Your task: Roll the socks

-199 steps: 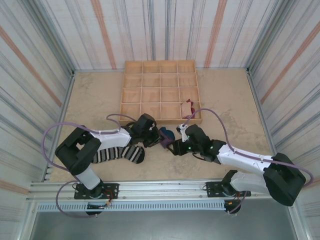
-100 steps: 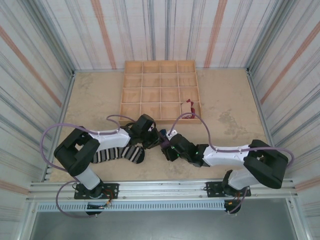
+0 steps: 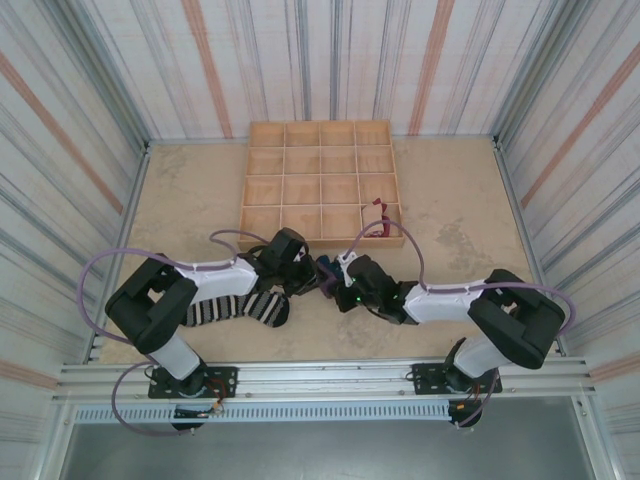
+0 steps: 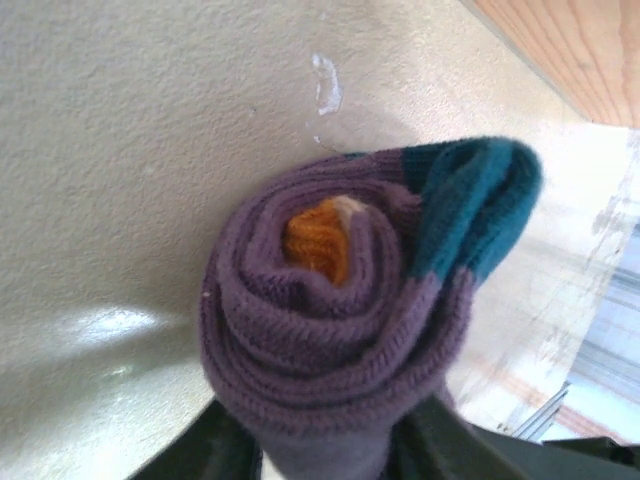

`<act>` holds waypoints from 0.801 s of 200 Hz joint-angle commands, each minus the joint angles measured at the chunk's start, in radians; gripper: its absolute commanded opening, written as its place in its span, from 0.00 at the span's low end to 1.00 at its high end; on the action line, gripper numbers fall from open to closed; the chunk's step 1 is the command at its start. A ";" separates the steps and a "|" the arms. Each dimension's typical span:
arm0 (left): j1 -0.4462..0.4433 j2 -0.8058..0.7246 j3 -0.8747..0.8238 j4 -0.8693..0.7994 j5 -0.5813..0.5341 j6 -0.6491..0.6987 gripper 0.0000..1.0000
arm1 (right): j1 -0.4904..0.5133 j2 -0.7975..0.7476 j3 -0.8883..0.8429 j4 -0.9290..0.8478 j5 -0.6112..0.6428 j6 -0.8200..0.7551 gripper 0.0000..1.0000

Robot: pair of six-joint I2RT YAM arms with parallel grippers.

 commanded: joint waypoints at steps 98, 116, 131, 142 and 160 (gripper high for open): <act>0.003 -0.020 -0.063 0.153 0.067 0.104 0.65 | -0.428 0.322 -0.074 0.282 -0.696 0.423 0.00; 0.005 0.009 -0.052 0.180 0.049 0.114 0.63 | -0.464 0.362 -0.067 0.304 -0.739 0.501 0.00; 0.005 0.031 -0.032 0.184 0.028 0.131 0.62 | -0.475 0.371 -0.067 0.307 -0.750 0.541 0.00; 0.005 0.046 -0.013 0.180 0.014 0.144 0.62 | -0.485 0.370 -0.063 0.287 -0.749 0.568 0.00; 0.007 0.068 0.012 0.176 -0.007 0.152 0.62 | -0.509 0.369 -0.064 0.271 -0.754 0.625 0.00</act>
